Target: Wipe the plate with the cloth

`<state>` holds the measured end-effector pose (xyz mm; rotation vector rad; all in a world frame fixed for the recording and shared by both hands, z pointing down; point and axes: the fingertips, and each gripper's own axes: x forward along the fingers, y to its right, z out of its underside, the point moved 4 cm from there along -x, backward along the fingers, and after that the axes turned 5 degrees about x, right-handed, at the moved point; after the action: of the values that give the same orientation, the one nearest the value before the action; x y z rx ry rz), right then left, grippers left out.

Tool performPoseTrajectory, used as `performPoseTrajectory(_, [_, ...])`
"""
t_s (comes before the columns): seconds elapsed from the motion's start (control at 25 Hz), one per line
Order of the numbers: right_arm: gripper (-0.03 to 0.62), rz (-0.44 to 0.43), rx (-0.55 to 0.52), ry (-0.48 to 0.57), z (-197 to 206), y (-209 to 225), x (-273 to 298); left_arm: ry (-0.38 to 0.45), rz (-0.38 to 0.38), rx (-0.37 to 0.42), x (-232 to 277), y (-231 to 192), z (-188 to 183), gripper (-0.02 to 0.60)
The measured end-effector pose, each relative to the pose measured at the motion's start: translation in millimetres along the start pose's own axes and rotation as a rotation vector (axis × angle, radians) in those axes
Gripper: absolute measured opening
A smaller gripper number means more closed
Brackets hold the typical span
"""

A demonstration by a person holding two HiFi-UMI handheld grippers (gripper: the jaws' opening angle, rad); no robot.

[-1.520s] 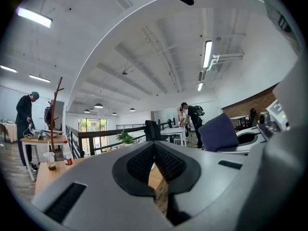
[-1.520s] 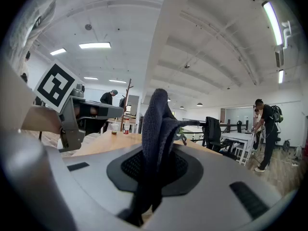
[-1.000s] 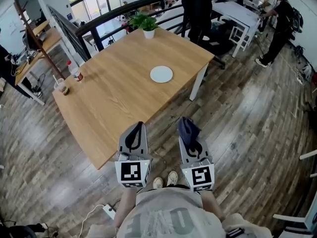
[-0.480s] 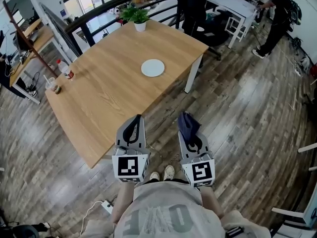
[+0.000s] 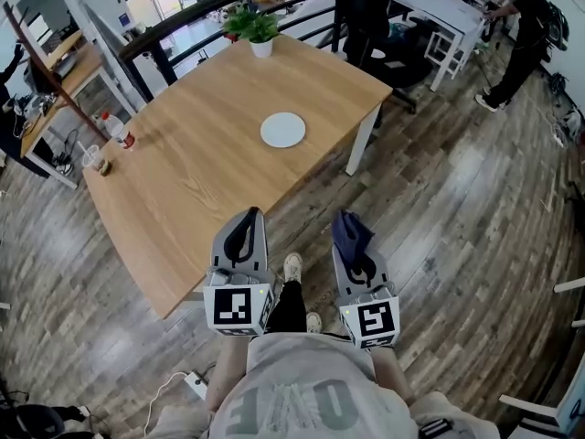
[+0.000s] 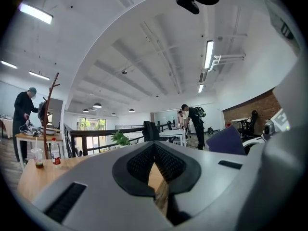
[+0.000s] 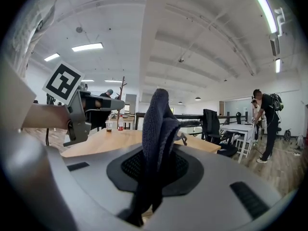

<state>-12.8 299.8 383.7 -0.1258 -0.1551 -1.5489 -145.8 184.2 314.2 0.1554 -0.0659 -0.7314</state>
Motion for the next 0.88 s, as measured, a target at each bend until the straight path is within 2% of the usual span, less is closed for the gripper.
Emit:
performPoseTrajectory(0.24, [0.060, 0.013, -0.030, -0.011, -9.4, 39.3, 63.6, 0.012, -0.024, 0.008, 74.4, -26.0, 14.0, 0.006])
performPoseTrajectory(0.48, [0.060, -0.012, -0.100, -0.018, -45.7, 74.0, 149.5, -0.006, -0.052, -0.064, 156.0, -68.8, 25.2, 0.006])
performPoseTrajectory(0.68, [0.060, -0.055, -0.142, -0.007, -74.3, 85.5, 232.0, -0.025, -0.071, -0.070, 214.7, -114.8, 33.7, 0.006])
performPoseTrajectory(0.88, [0.060, -0.099, -0.152, -0.001, -95.1, 82.6, 298.3, -0.047, -0.095, -0.123, 256.4, -159.0, 41.4, 0.006])
